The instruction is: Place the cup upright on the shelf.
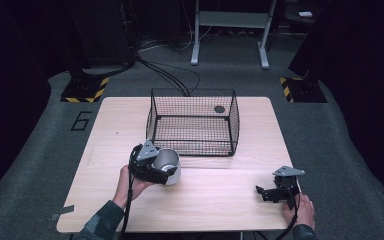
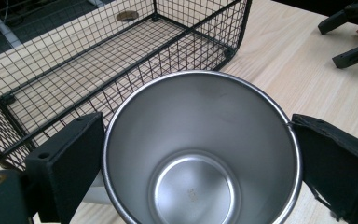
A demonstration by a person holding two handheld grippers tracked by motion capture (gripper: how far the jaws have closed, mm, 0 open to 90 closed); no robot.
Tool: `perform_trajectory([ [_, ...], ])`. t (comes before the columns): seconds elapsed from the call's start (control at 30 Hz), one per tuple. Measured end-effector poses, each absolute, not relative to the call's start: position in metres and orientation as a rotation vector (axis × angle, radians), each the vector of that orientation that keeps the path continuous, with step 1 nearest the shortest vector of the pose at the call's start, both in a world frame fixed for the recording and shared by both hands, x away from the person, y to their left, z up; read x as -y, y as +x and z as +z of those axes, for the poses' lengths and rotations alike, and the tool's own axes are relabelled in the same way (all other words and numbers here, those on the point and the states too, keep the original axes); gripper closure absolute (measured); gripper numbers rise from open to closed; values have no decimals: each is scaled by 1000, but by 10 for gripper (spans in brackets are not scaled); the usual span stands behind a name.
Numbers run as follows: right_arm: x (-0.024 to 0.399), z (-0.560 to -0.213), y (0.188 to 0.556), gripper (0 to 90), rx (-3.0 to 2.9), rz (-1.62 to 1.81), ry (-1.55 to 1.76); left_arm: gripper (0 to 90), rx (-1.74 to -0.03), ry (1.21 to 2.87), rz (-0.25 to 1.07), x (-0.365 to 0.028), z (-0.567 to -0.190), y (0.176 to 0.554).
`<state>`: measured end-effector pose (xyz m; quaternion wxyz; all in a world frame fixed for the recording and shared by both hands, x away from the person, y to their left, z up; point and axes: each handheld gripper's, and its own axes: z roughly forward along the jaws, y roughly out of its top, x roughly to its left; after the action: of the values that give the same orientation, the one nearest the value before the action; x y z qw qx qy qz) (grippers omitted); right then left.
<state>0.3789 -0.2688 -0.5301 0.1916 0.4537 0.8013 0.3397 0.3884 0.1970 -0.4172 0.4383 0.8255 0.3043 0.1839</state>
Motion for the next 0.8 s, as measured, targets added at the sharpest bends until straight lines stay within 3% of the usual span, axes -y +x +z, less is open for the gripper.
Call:
perform_trajectory([
  [0.8,269,-530,379,0,-2251,954,1274,61,-709,2042,432,-194,-380,396],
])
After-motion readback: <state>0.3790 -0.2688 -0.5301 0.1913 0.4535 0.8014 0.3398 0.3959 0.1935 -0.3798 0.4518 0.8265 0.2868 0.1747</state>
